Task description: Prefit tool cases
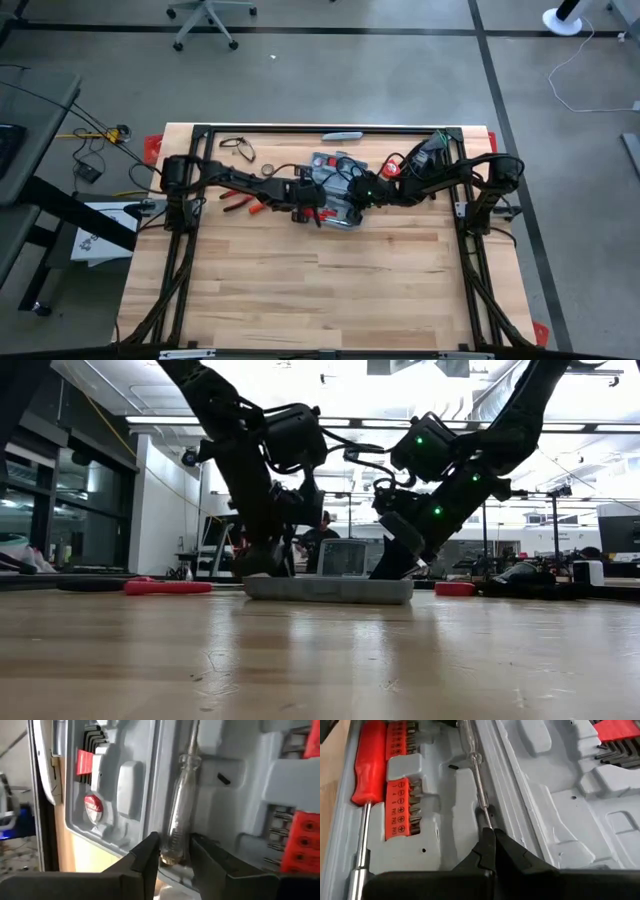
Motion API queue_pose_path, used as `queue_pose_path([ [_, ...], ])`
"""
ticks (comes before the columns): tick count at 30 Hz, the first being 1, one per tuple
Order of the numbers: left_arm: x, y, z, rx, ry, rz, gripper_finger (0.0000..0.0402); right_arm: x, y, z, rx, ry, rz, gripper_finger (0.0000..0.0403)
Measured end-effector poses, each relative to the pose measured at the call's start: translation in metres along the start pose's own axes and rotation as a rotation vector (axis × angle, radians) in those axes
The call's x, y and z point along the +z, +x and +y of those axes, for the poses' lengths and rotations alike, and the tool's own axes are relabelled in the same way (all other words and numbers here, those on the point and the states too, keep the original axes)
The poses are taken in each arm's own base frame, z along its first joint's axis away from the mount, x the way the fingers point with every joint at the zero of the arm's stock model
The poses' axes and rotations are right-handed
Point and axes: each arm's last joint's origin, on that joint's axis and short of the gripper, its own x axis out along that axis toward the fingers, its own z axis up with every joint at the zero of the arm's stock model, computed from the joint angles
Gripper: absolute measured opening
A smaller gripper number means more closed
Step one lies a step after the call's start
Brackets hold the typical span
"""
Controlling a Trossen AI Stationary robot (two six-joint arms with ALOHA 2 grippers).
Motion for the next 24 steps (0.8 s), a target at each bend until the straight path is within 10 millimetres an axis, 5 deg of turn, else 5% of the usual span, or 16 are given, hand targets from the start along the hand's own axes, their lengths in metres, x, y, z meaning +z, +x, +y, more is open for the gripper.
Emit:
queue_pose_path([
  [10, -0.006, 0.017, 0.017, -0.1, -0.077, -0.034, 0.0062, -0.001, 0.0, -0.001, -0.01, -0.001, 0.007, 0.0],
  [19, -0.005, 0.022, 0.02, -0.005, -0.107, -0.017, 0.0077, 0.0, 0.0, 0.0, -0.011, 0.02, -0.003, 0.0],
  [24, -0.005, 0.023, 0.02, 0.002, -0.118, -0.023, 0.0036, 0.001, 0.0, 0.0, -0.009, 0.023, -0.009, 0.0],
])
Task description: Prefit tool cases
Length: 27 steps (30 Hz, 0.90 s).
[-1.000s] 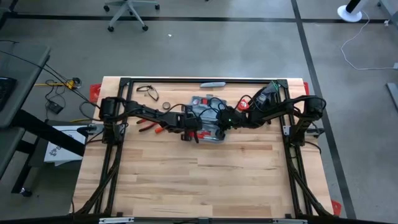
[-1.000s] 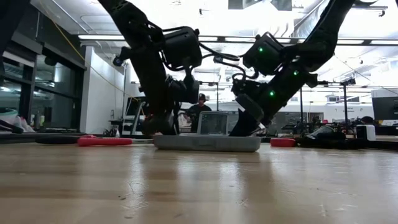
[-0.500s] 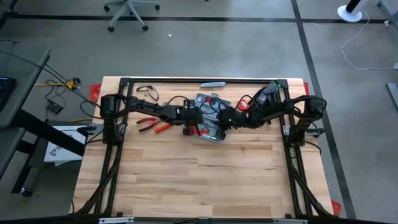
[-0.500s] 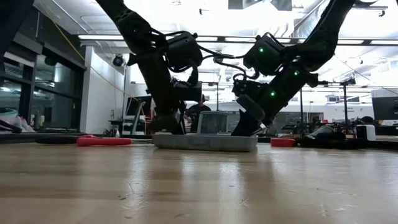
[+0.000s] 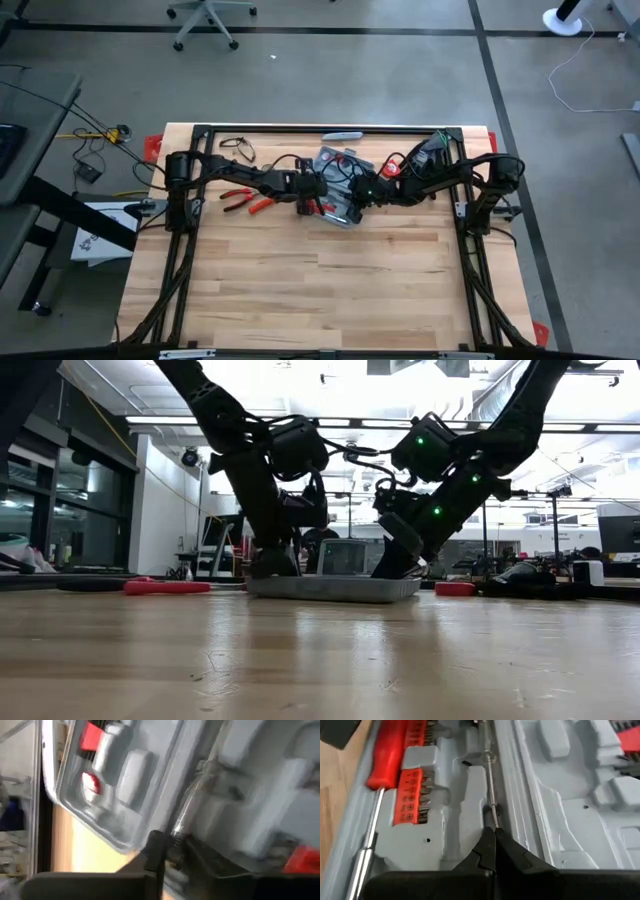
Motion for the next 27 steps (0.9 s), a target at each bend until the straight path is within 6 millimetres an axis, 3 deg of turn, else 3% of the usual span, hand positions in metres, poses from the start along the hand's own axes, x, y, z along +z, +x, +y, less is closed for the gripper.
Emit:
queue_pose_path([
  [4, 0.0, 0.001, 0.0, 0.0, -0.07, -0.004, 0.0004, 0.0, 0.0, 0.0, 0.0, 0.001, 0.0, 0.0],
  [10, 0.001, 0.001, 0.0, 0.006, -0.09, -0.004, 0.0, 0.002, -0.002, 0.0, 0.0, -0.002, -0.014, 0.0],
  [17, 0.003, -0.001, 0.0, 0.012, -0.096, -0.021, 0.0001, 0.012, -0.019, 0.002, 0.035, -0.006, -0.046, 0.0],
  [27, 0.009, -0.014, -0.003, 0.052, -0.086, -0.052, 0.0001, 0.017, -0.037, 0.021, 0.026, -0.052, -0.101, 0.0],
])
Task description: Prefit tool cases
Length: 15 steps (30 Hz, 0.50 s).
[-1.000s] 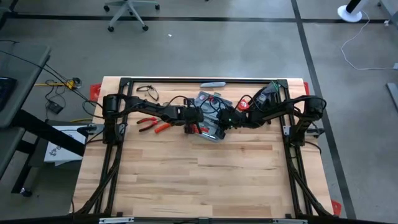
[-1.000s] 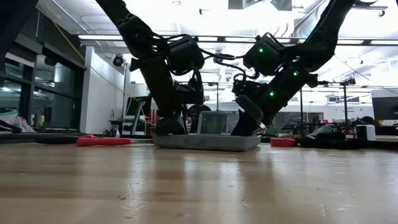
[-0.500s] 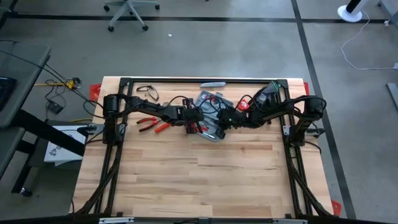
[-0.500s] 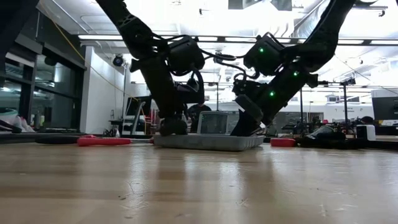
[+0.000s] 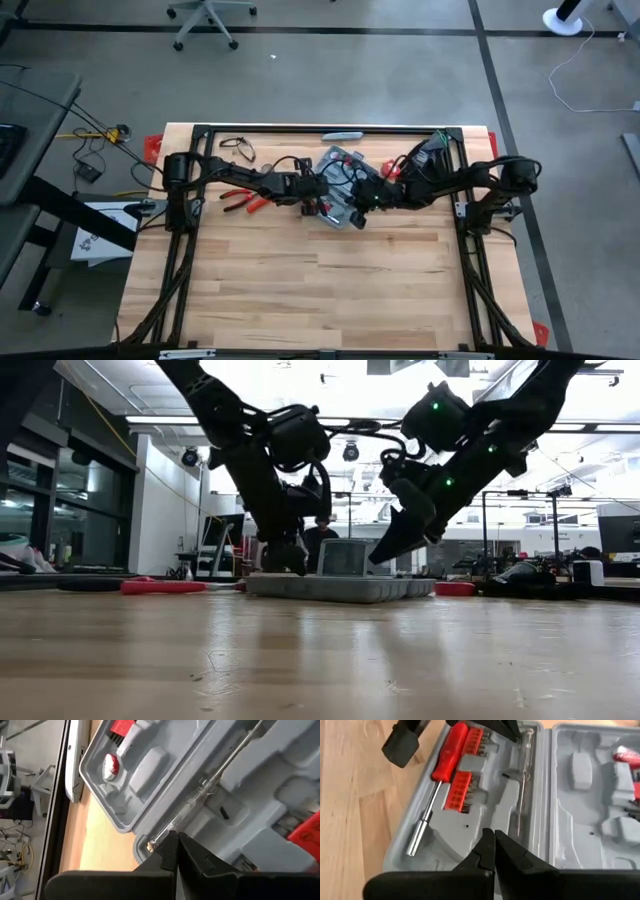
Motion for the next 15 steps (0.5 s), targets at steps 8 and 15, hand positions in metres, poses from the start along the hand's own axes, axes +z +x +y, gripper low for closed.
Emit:
queue_pose_path([
  [8, 0.004, -0.009, 0.003, -0.001, -0.008, -0.027, 0.0, -0.003, -0.002, 0.008, -0.009, -0.01, 0.015, 0.0],
  [15, 0.005, -0.012, -0.002, -0.009, 0.006, -0.035, 0.0, -0.006, -0.004, 0.015, -0.002, -0.013, 0.033, 0.0],
])
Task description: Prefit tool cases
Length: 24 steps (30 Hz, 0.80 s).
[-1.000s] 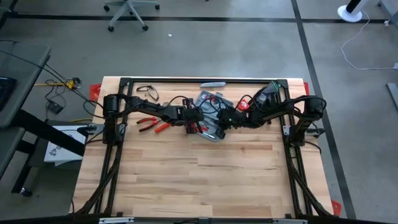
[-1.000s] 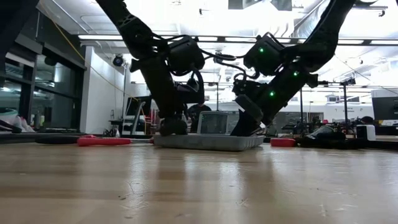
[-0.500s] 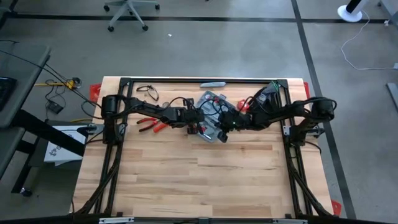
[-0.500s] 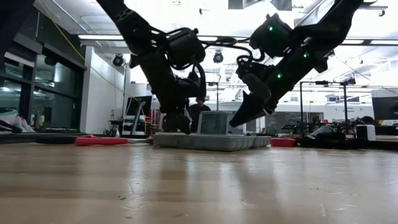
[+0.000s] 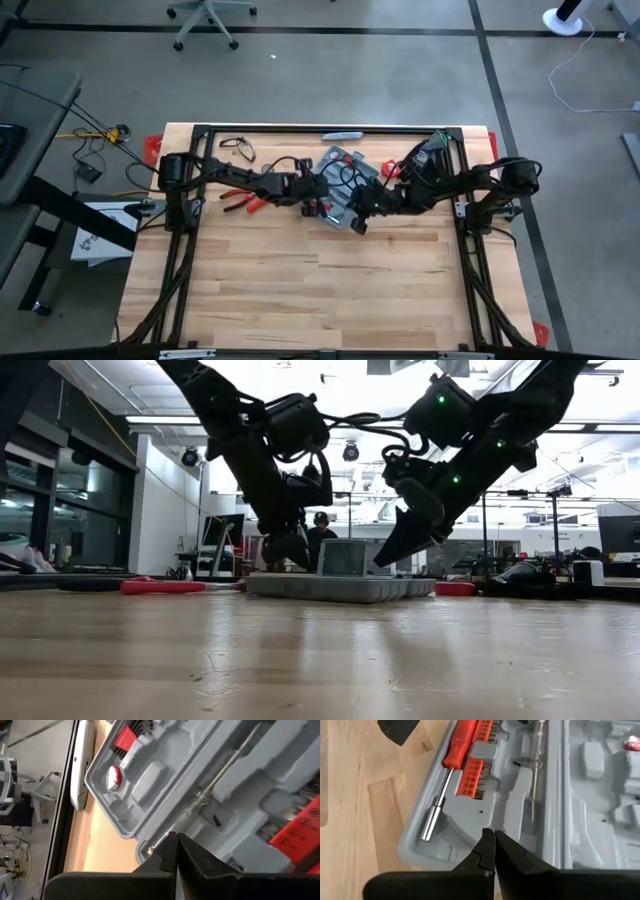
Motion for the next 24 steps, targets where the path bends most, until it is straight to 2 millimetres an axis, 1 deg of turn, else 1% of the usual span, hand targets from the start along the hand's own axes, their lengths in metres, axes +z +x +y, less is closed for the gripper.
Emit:
queue_pose_path([
  [6, 0.002, -0.007, -0.003, -0.01, 0.014, -0.009, 0.0, -0.001, -0.001, 0.002, 0.005, -0.007, 0.006, 0.0],
  [9, 0.003, -0.013, -0.001, -0.012, 0.007, -0.008, 0.0, -0.001, -0.001, 0.002, 0.003, -0.007, 0.005, 0.0],
  [20, 0.006, -0.043, 0.016, 0.023, -0.006, -0.027, 0.0, 0.0, -0.001, 0.001, -0.018, -0.007, -0.002, 0.0],
  [22, 0.005, -0.043, 0.018, -0.012, 0.019, -0.033, 0.0, -0.001, -0.001, 0.001, -0.018, -0.006, -0.006, 0.0],
  [24, 0.004, -0.038, 0.019, -0.072, 0.041, -0.037, 0.0, -0.003, 0.0, 0.0, -0.025, -0.009, -0.025, 0.0],
])
